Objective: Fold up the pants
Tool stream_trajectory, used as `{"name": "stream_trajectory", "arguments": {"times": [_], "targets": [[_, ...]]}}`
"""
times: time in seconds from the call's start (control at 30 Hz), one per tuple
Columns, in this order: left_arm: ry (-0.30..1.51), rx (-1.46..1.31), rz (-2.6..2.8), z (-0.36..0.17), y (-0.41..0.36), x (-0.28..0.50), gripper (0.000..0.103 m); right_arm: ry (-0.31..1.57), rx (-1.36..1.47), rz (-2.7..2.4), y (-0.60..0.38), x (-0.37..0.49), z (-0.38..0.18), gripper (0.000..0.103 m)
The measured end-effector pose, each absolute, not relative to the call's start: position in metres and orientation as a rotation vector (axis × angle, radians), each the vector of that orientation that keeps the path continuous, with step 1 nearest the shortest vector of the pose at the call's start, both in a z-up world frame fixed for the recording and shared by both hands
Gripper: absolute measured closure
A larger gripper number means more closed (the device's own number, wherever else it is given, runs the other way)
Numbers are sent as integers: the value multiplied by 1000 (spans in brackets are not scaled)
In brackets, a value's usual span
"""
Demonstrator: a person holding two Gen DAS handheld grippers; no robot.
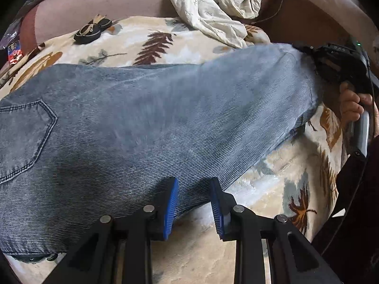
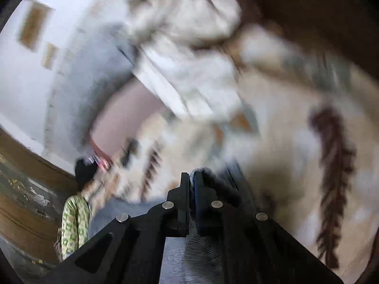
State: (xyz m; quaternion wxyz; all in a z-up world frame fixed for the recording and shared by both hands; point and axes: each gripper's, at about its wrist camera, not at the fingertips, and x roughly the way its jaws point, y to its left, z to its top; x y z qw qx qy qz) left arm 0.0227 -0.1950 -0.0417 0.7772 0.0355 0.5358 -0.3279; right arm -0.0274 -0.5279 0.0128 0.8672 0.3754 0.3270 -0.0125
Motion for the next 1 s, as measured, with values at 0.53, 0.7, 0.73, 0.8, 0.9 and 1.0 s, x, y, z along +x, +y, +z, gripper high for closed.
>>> {"name": "stream_trajectory", "arguments": {"times": [0.53,0.7,0.73,0.8,0.9,1.0], "targets": [[1168,22,-706,-36,-202,23,71,772,710,-103,-536,-62,-9,86],[1175,89,-722,-41,-226,16,66,1013,491,-23,-475,-67,-32,80],[1175,138,-709,-47,-232,13,66,1059,454,-31,-470,-67,-43,80],[1145,163,-707,-48,-235,8,61,1051,431,-6,-473,-73,-58,84],[1145,167,-725,-45,-237,5,55,1019,539,19,-492,-82,-54,81],[1139,145,-744,-36,-237,3,55,937,606,-16,-506,-89,-38,78]]}}
